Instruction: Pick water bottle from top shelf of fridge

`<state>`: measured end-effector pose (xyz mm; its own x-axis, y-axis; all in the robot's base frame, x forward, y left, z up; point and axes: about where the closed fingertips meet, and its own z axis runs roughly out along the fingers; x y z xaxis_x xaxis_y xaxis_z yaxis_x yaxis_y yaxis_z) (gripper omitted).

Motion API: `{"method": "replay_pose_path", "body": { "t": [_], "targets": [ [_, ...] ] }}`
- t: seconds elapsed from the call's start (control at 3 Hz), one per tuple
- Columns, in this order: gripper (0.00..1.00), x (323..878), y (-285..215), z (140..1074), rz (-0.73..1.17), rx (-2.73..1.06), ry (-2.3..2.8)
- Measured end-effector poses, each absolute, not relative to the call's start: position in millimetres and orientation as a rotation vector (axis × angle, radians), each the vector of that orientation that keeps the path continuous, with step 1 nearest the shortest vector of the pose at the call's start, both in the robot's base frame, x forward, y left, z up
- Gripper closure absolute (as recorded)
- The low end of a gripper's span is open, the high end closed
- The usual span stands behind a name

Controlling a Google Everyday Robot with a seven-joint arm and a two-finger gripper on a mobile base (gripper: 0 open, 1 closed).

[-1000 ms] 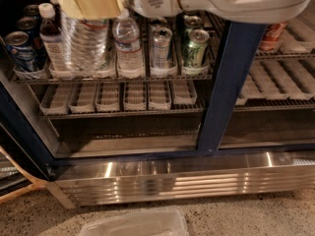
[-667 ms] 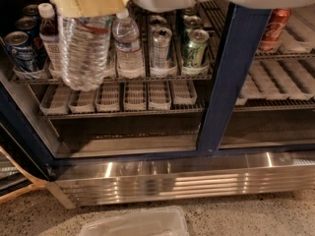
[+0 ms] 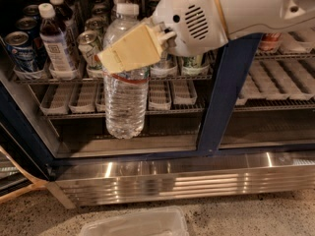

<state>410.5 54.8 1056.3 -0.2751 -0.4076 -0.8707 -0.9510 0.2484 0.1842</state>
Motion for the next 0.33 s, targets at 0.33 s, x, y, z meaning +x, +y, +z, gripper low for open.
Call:
{"method": "replay_pose_path", "body": {
  "t": [0.33],
  "targets": [
    [1.00,410.4,54.8,1056.3,0.974,-1.245,1.814]
  ]
}}
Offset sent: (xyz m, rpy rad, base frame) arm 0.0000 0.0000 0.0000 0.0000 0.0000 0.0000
